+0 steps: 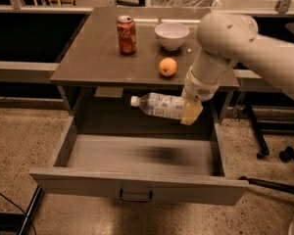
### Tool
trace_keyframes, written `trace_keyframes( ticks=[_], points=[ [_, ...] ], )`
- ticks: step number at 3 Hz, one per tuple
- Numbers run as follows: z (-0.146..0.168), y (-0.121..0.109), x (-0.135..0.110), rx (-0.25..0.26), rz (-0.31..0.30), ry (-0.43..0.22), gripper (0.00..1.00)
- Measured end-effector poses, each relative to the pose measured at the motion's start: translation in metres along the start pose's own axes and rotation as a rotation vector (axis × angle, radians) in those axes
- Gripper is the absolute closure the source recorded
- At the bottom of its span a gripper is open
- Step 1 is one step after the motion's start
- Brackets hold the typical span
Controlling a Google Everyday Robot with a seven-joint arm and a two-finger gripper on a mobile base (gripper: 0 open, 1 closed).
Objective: Place blue plastic bottle into top drawer
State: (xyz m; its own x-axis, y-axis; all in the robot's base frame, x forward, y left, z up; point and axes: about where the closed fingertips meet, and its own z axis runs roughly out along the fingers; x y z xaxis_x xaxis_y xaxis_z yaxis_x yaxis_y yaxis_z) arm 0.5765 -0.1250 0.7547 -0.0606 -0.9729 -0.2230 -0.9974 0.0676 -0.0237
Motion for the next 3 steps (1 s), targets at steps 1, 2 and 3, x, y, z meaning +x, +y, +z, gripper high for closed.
trace_keyframes(
  ticks=[1, 2, 3],
  points=[
    [0.048, -0.002, 0.009, 0.025, -0.008, -0.053, 1.0],
    [0.081, -0.005, 0.016, 0.054, -0.013, -0.081, 1.0],
    [0.108, -0.006, 0.018, 0.044, -0.039, -0.071, 0.77]
  ],
)
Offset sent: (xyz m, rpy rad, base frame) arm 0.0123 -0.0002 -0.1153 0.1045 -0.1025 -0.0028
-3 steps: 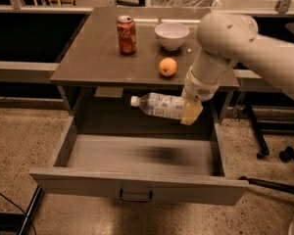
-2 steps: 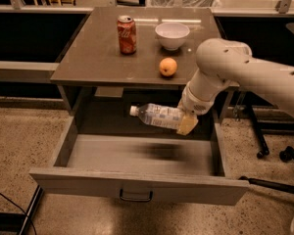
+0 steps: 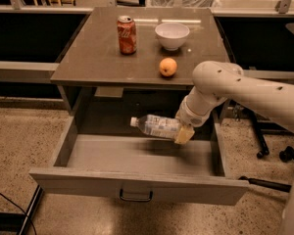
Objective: Place blue plastic bottle into top drawer
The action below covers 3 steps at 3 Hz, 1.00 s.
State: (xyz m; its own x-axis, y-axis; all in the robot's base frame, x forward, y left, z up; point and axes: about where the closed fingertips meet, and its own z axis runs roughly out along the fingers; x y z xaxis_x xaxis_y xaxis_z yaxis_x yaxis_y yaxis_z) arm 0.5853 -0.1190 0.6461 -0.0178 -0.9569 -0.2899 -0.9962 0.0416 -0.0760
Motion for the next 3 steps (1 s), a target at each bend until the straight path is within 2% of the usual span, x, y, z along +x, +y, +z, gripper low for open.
trace_keyframes(
  ticks=[1, 2, 3],
  points=[
    [0.0138, 0.0038, 0.0003, -0.035, -0.028, 0.009, 0.54],
    [0.0219, 0.0064, 0.0024, -0.06, -0.031, -0.002, 0.23],
    [0.0219, 0.0064, 0.0024, -0.06, -0.031, -0.002, 0.0]
  ],
)
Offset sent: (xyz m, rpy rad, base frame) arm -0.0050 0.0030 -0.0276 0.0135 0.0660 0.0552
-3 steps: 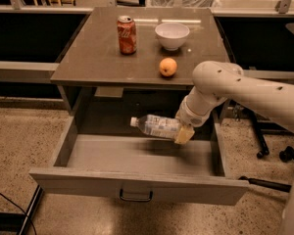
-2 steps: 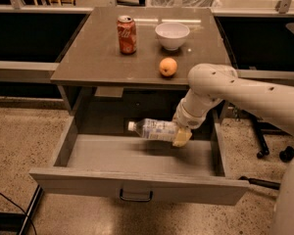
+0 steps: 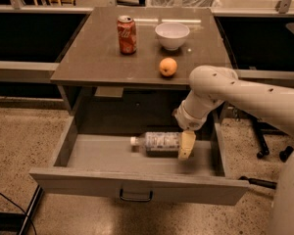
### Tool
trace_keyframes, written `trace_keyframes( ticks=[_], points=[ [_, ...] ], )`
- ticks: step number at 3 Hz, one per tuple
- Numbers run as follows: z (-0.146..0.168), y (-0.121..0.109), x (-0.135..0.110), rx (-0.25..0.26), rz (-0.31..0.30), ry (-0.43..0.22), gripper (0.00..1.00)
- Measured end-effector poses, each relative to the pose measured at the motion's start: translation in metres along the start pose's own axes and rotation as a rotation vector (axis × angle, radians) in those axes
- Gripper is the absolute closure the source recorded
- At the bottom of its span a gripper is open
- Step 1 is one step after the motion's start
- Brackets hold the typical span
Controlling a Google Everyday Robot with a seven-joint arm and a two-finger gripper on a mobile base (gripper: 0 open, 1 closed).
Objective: Place blue plastic bottle into top drawer
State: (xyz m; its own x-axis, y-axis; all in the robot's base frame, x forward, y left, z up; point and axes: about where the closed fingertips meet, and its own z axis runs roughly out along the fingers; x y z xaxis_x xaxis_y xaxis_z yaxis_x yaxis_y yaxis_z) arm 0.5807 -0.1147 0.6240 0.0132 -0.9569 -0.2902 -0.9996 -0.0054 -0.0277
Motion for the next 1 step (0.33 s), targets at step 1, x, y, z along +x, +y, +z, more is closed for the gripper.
trace_keyframes(
  ticks=[1],
  points=[
    [0.0, 0.0, 0.0, 0.0, 0.0, 0.0, 0.0]
  ],
)
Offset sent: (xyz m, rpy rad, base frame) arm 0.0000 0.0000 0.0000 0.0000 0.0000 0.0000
